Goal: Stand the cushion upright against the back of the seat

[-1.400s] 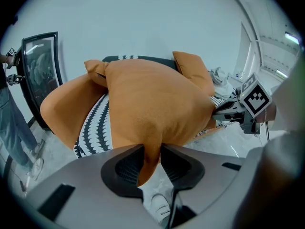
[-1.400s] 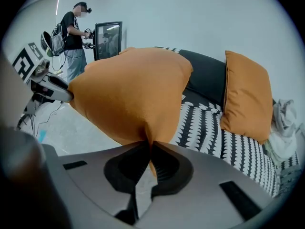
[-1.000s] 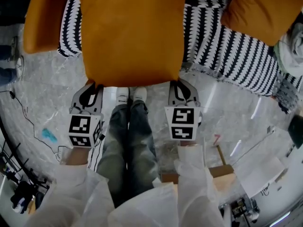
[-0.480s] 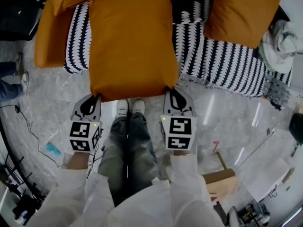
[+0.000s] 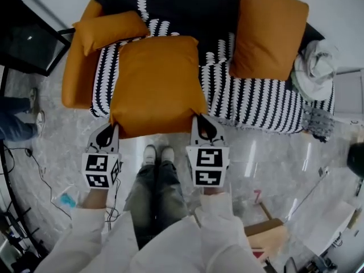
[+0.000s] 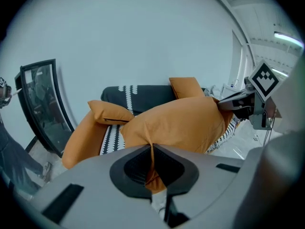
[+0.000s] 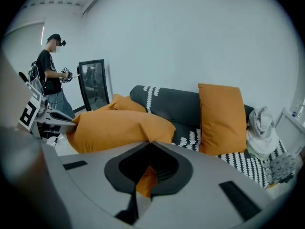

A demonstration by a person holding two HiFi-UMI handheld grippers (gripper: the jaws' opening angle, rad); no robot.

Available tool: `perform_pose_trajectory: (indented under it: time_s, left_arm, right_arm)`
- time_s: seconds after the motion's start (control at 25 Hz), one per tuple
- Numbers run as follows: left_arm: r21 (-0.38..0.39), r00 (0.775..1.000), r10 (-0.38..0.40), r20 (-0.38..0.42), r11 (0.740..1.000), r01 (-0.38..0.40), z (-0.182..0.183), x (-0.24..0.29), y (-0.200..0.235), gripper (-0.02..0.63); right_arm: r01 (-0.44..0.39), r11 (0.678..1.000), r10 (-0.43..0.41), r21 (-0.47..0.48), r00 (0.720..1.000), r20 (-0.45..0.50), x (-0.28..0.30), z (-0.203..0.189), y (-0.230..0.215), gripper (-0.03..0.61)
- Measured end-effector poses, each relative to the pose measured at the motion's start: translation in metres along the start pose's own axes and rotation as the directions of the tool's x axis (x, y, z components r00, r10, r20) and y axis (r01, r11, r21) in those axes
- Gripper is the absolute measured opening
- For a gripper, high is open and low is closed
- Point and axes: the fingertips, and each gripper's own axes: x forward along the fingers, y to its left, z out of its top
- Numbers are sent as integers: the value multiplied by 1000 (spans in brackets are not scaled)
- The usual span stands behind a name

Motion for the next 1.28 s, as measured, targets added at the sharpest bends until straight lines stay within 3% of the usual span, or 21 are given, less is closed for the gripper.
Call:
perform_pose_trajectory:
  time_s: [0.48,1.28]
  left_arm:
    - [21,993,85,86,996,-87,103,-49,13,14]
    - [49,975,96,202,993,-108,203,-65,-14,14]
  right_arm:
    - [8,1000,-8,-11,998,70,-58,81,-8,17]
    - [-52,996,44,70,993,111,-95,129,-60,17]
